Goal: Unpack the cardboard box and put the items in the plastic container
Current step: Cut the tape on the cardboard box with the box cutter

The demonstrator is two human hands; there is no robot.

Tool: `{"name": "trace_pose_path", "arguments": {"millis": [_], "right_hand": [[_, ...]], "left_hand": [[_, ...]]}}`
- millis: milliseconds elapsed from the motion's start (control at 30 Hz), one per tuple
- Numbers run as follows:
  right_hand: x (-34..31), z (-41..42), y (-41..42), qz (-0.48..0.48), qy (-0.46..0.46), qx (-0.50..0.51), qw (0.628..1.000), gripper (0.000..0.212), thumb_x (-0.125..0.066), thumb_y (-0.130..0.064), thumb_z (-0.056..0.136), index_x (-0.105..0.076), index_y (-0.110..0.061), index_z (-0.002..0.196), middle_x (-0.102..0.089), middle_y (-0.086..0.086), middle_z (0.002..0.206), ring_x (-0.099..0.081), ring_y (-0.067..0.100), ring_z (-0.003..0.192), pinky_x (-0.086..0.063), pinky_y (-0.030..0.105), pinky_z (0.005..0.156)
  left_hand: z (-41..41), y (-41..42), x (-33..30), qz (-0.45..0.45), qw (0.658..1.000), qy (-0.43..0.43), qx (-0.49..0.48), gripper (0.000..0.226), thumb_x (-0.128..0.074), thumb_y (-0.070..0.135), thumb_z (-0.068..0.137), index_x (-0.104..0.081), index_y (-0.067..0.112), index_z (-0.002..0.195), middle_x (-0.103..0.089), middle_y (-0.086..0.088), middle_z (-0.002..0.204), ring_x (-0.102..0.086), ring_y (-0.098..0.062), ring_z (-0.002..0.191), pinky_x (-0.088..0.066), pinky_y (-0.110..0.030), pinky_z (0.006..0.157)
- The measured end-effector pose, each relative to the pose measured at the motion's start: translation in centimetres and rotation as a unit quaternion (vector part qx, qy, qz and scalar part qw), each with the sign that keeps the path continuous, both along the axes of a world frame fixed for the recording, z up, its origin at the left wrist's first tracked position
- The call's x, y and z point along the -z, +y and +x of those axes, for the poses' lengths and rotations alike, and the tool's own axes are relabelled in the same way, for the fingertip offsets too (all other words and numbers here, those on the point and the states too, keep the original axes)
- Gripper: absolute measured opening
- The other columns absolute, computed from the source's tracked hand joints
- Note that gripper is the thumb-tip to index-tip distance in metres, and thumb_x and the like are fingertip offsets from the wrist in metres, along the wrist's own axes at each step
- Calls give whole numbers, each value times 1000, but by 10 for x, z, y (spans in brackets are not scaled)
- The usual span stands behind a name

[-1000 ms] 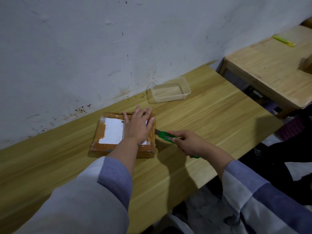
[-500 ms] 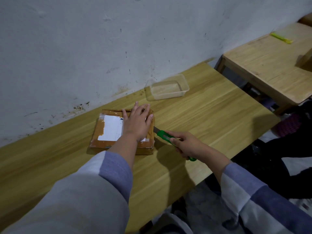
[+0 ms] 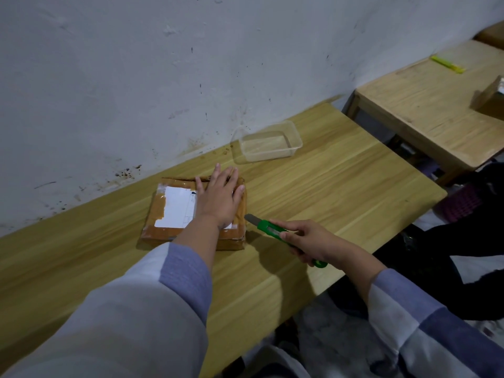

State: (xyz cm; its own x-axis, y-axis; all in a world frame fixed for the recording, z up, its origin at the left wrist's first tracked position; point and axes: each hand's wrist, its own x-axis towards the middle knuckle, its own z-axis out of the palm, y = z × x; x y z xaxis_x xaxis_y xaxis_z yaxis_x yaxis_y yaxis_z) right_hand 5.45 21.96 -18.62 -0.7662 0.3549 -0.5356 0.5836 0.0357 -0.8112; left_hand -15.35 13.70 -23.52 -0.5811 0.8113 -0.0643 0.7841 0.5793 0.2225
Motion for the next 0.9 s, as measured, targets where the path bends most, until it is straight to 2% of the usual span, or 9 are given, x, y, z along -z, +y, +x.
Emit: {"name": "trace_pose_path", "arguments": {"millis": [100,233,300,367,433,600,733,800,900], "right_hand": [[6,-6,-10,38,4,10,999,39,-45,-20,98,-50,-35,134,-38,0,56,-33,9,43,-33,23,40],[1,2,-8,6,3,-3,1000,39,-45,-20,98,-47,-39,133,-39,0,59,-35,8,45,-35,21,40],[-1,0,-5,33,-4,-8,999,39,-45,-20,98,-48,-39,133,-40,1,59,-36,9,46,-36,22,40],[0,-7,-9,60,-10,-5,998,39,-45,-22,98,-49,-39,133,-41,0,57,-37,11,45,-36,26,42],[2,-8,-16,43,-9,6,999,39,-45,-22,98,-48,-38,134,-39,0,57,-35,11,45,-35,27,42],[-4,0,-14,17,-14,-9,1000,42,-43,-19,99,-43,-35,137,-38,1,60,-35,10,48,-36,20,40],[-4,0,-18,0,-13,-1,1000,42,-42,-19,99,-42,-35,138,-36,2,61,-33,9,47,-34,20,40],[-2,1,-20,14,-12,1,1000,42,-43,-20,99,-42,-36,138,-38,1,60,-35,10,46,-36,22,41],[0,-1,-26,85,-15,5,996,41,-45,-24,98,-45,-40,136,-46,-8,62,-42,12,48,-39,27,43]], "left_hand": [[0,0,-1,-16,1000,3,2,54,-13,43,102,-5,25,153,0,9,162,14,-15,147,8,-56,115],[1,0,-2,-40,999,8,3,55,-10,43,102,1,24,153,11,8,161,19,-15,146,10,-58,113],[3,2,-3,-52,999,9,1,55,-9,42,102,3,24,153,14,7,160,21,-15,145,11,-59,113],[4,3,-4,-58,998,9,-5,55,-8,41,103,4,23,153,15,6,160,21,-16,145,11,-59,112],[2,2,-4,-60,998,7,-6,55,-9,42,103,4,24,153,16,7,160,21,-15,145,12,-60,111],[2,0,-3,-58,998,1,3,55,-10,43,102,6,26,152,18,8,159,22,-14,145,12,-60,111],[0,0,-4,-56,998,-4,1,55,-10,44,102,6,26,152,19,9,159,23,-13,144,12,-61,112],[0,0,-4,-52,999,-5,1,55,-11,44,102,5,26,152,17,9,159,22,-14,145,11,-61,111],[0,0,-5,-44,999,-9,2,55,-12,43,103,2,26,153,14,8,160,20,-14,145,11,-61,111]]}}
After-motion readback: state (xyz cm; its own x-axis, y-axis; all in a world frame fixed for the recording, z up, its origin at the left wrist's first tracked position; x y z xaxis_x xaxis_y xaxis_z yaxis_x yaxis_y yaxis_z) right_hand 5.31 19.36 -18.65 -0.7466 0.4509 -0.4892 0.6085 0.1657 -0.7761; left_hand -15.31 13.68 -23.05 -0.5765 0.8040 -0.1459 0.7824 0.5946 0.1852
